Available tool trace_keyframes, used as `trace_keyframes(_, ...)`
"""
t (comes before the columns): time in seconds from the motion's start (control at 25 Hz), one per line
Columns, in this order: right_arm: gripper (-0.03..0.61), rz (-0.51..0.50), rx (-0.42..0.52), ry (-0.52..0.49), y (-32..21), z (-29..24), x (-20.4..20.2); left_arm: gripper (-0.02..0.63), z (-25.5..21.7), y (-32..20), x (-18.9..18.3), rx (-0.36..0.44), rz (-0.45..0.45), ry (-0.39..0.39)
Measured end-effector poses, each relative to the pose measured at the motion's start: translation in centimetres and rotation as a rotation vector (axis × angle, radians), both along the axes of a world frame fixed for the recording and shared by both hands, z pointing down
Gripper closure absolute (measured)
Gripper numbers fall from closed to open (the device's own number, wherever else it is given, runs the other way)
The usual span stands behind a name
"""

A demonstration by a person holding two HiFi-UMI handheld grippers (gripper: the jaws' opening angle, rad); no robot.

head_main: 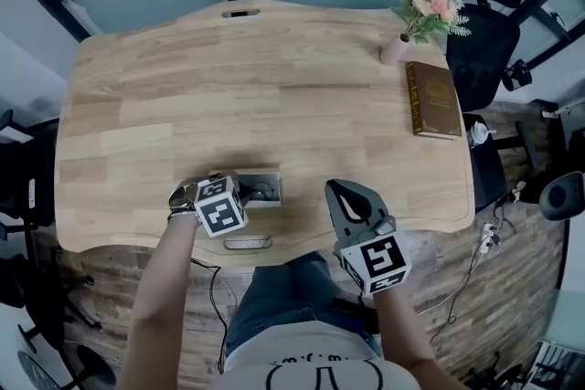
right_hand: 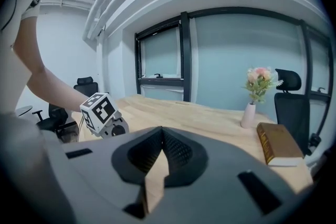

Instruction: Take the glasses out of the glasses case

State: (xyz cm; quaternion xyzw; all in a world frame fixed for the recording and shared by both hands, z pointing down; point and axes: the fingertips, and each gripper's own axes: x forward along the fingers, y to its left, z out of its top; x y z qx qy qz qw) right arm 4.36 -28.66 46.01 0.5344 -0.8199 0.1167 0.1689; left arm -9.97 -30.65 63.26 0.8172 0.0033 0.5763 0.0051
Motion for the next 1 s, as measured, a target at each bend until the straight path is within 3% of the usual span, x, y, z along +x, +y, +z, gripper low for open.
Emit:
trace_keyframes(0.72, 0.568, -0.047, 0.14, 0.052, -0.4, -6.0, -2.4, 0.59, -8.1, -2.1, -0.4, 0.182, -0.056, 0.107)
trace_keyframes(1.0, 0.568, -0.069, 0.187, 0.051, -1.5, -7.4, -3.2, 0.589, -11.2, -2.7, -4.9, 0.232, -0.14, 0.103)
